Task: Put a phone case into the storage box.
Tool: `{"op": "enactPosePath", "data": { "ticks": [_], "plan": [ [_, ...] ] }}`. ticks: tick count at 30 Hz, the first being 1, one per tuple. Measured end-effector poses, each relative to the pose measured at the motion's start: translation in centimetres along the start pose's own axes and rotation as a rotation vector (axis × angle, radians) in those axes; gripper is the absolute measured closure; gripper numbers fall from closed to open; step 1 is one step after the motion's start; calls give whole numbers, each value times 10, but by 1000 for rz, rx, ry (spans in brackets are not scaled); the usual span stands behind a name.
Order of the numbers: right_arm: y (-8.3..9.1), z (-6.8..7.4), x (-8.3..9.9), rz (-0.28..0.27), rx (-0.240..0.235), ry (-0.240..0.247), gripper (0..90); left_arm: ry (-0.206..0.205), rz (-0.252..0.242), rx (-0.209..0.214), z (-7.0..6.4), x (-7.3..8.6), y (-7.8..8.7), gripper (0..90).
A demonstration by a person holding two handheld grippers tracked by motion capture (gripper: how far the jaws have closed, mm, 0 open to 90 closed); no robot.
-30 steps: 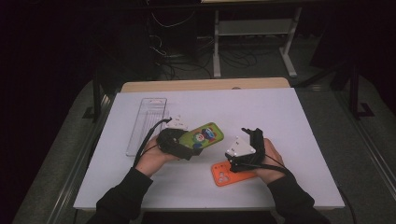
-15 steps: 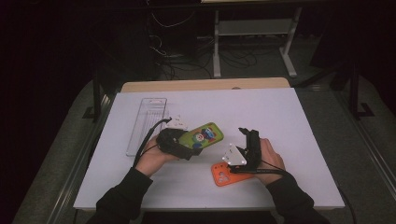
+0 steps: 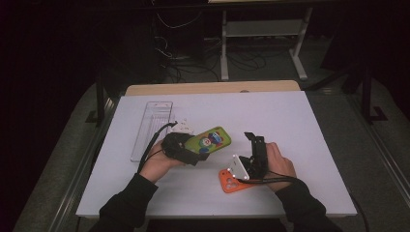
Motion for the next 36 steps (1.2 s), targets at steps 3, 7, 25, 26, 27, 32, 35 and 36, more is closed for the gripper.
{"op": "enactPosePath", "data": {
  "ticks": [3,7,25,26,27,32,35,36],
  "plan": [
    [1,-1,-2,-6,23,40,15,-1,0,0,0,0,0,152],
    [2,-1,-4,-13,54,100,15,-22,8,-1,1,0,1,152],
    [6,8,-26,-68,122,224,61,-38,10,21,-10,-4,-1,152],
    [6,8,-26,-68,122,224,61,-39,10,25,-11,-4,-1,152],
    [7,8,-30,-79,145,230,91,-47,12,26,-11,-4,-1,152],
    [6,12,-34,-85,151,260,134,-70,14,37,-15,-6,-2,151],
    [7,13,-37,-90,163,293,178,-78,18,47,-17,-5,-3,152],
    [7,13,-37,-87,167,297,212,-77,20,52,-19,-5,-3,152]
  ]
}}
Point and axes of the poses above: each handheld gripper's, and its own axes: y roughly backward along the jaws, x roughly out of its underside, z roughly to its left, the point moved 10 cm from there along -y, roughly forward along the jaws, and after that the axes turned 6 degrees about -y, right-handed, at the moved point
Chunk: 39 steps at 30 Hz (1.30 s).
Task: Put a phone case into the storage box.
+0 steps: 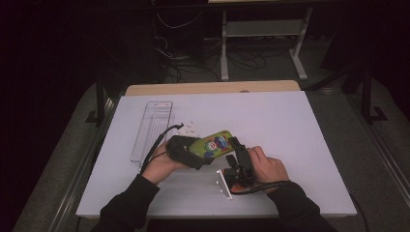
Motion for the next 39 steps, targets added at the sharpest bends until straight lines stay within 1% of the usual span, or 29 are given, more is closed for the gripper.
{"op": "enactPosePath", "data": {
  "ticks": [1,2,4,7,8,9,15,16,17,20,22,23,25,27,28,30,32,33,35,39],
  "plan": [
    [0,2,-1,1,-7,-13,239,0,0,0,0,0,0,152],
    [0,2,-1,4,-13,-1,253,-4,0,3,-1,0,0,152],
    [0,5,-2,8,-30,-2,293,-12,3,8,-2,0,0,152],
    [1,6,-4,-4,-27,13,343,-11,-1,15,-3,0,-1,151],
    [1,6,-4,-4,-27,13,343,-14,1,17,-3,0,-1,151],
    [2,7,-6,-11,-30,13,380,-17,3,21,-4,0,-1,151],
    [3,8,-10,-32,-28,28,492,-28,10,36,-7,1,-3,152],
    [3,8,-10,-32,-28,28,492,-28,10,36,-7,1,-3,151],
    [4,8,-10,-34,-29,31,538,-36,17,38,-7,1,-2,152],
    [4,9,-10,-38,-38,38,597,-37,15,38,-7,1,-3,151],
    [5,8,-11,-38,-42,47,622,-37,15,38,-7,1,-3,151],
    [5,7,-11,-39,-29,49,637,-36,16,39,-8,1,-3,151],
    [5,7,-11,-40,-32,49,651,-36,16,38,-8,1,-3,152],
    [5,9,-10,-39,-43,54,682,-37,17,43,-8,2,-3,151],
    [5,9,-10,-39,-43,54,682,-37,17,43,-8,2,-3,152],
    [5,11,-10,-32,-58,63,724,-35,18,43,-7,2,-3,152],
    [5,10,-11,-31,-50,64,735,-31,16,46,-7,2,-2,151],
    [5,9,-11,-34,-39,67,743,-21,8,47,-8,1,-3,151],
    [5,10,-11,-33,-49,70,748,-27,10,46,-7,1,-2,150],
    [5,11,-12,-30,-39,67,753,-29,14,42,-6,2,-3,148]
  ]
}}
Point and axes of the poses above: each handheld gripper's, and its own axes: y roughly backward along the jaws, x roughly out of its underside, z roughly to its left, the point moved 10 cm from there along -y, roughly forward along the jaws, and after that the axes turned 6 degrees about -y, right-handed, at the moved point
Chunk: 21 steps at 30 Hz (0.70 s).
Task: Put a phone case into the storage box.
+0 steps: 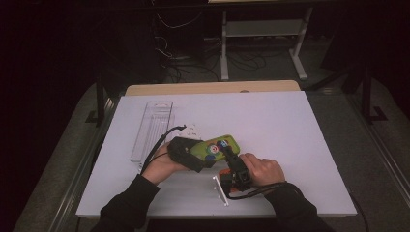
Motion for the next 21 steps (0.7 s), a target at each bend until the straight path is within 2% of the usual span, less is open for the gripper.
{"op": "enactPosePath", "data": {
  "ticks": [5,6,9,10,11,12,13,18,19,21],
  "plan": [
    [-1,1,-1,0,-5,-21,759,10,-6,9,0,1,0,144],
    [-1,1,-1,-1,2,-28,759,24,-17,14,-1,0,0,141],
    [-1,1,-2,-3,2,-35,760,20,-19,13,1,1,0,128],
    [-1,0,-2,-7,6,-36,760,29,-24,15,0,0,-1,116],
    [-1,0,-2,-6,4,-39,760,27,-19,24,-1,1,-1,78],
    [-1,0,-2,-6,4,-39,760,22,-13,28,-1,1,-1,78],
    [-1,2,-3,-7,1,-44,760,25,-21,32,-2,0,-1,26],
    [-2,2,-2,-2,-8,-52,760,22,-44,23,0,-2,3,0],
    [-2,-1,0,5,6,-48,759,22,-51,21,1,-3,4,0],
    [-2,-2,3,13,4,-60,759,19,-59,15,3,-3,7,0]
  ]
}}
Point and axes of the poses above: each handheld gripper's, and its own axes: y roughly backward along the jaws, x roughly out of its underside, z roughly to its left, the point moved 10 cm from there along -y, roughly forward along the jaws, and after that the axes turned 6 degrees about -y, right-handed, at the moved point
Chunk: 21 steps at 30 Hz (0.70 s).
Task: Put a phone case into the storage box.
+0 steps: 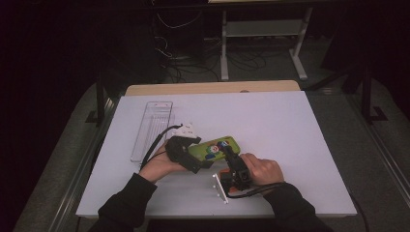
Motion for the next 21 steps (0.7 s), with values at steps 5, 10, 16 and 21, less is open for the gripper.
{"op": "enactPosePath", "data": {
  "ticks": [5,10,16,21],
  "plan": [
    [-3,-4,10,24,-4,-40,759,35,-37,-14,4,-3,7,0],
    [-5,-4,22,65,-42,-100,759,24,-27,-29,12,1,13,0],
    [-9,-9,35,90,-82,-190,759,17,-25,-41,16,2,15,0],
    [-11,-13,45,113,-114,-335,759,9,-20,-45,17,3,15,0]
  ]
}}
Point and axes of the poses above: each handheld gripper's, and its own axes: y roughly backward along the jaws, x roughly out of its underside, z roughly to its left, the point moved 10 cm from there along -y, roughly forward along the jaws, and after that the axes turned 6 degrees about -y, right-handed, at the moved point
